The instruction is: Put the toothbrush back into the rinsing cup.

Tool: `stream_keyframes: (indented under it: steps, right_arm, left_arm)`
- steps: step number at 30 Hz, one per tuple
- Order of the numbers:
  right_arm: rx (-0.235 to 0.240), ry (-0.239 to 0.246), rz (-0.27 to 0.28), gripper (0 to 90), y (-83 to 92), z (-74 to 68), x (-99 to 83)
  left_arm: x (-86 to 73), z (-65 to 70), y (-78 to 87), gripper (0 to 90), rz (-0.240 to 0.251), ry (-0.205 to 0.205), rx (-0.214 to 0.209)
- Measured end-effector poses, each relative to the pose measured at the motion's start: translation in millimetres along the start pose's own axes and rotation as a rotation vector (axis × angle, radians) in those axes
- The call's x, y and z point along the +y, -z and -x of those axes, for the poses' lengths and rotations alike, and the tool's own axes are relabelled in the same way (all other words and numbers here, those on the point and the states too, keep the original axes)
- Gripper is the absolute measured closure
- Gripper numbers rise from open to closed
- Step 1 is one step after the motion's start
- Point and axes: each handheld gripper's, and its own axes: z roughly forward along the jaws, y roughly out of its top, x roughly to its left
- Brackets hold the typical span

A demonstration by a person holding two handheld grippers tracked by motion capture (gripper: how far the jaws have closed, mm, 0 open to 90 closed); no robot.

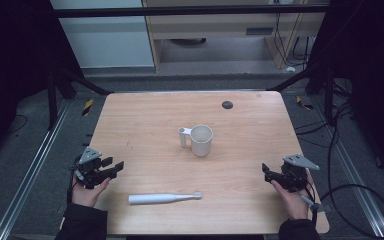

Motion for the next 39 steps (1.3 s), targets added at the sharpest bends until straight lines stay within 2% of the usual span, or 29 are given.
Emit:
stream_keyframes:
  steps: [1,3,4,5,6,7,9,10,11,15,18,23,24,30,39]
  right_arm:
    - [0.000,0.000,0.000,17.6,0.0,0.0,0.0]
    - [-0.010,-0.002,0.010,16.9,2.0,0.2,-0.3]
    - [-0.011,-0.003,0.014,16.4,2.6,0.4,0.0]
    - [-0.011,-0.003,0.014,16.4,2.6,0.4,0.0]
    - [-0.009,-0.006,0.017,16.0,2.9,0.6,0.1]
    - [-0.011,-0.003,0.015,15.4,2.8,0.5,0.1]
    - [-0.011,0.001,0.011,15.3,2.5,0.4,-0.1]
    - [-0.009,0.002,0.009,15.1,2.5,0.3,-0.1]
    - [-0.009,0.002,0.009,15.1,2.5,0.3,-0.1]
    - [-0.011,0.008,0.006,15.0,2.7,-0.2,0.2]
    - [-0.007,0.007,0.002,15.0,2.0,-0.3,0.2]
    - [-0.007,0.013,-0.007,15.0,0.3,-1.2,0.1]
    - [-0.006,0.012,-0.008,15.0,0.3,-1.6,0.2]
    - [-0.003,0.013,-0.011,15.0,0.0,-2.0,0.2]
    - [-0.001,0.015,-0.018,15.3,-1.1,-1.9,0.3]
  left_arm:
    - [0.0,0.0,0.0,47.1,0.000,0.000,0.000]
    - [1.6,2.9,0.4,48.3,-0.010,-0.025,-0.021]
    - [3.3,6.6,-0.4,48.3,-0.022,-0.060,-0.034]
    - [3.3,6.6,-0.4,48.3,-0.022,-0.060,-0.034]
    - [4.2,8.5,-0.9,48.3,-0.029,-0.075,-0.044]
    - [5.8,12.2,-0.9,49.7,-0.041,-0.102,-0.071]
    - [6.6,14.2,-0.8,49.8,-0.045,-0.115,-0.082]
    - [8.6,18.6,-0.4,49.8,-0.053,-0.145,-0.097]
    - [8.6,18.6,-0.4,49.8,-0.053,-0.145,-0.097]
    - [13.9,26.8,0.3,48.1,-0.074,-0.194,-0.152]
    - [16.0,30.1,0.0,47.0,-0.077,-0.211,-0.170]
    - [20.9,41.4,-2.8,47.9,-0.096,-0.267,-0.223]
    - [21.8,47.4,-4.3,48.2,-0.111,-0.292,-0.240]
    - [24.5,59.6,-7.9,49.1,-0.151,-0.331,-0.277]
    - [28.2,75.5,-14.6,51.0,-0.191,-0.386,-0.308]
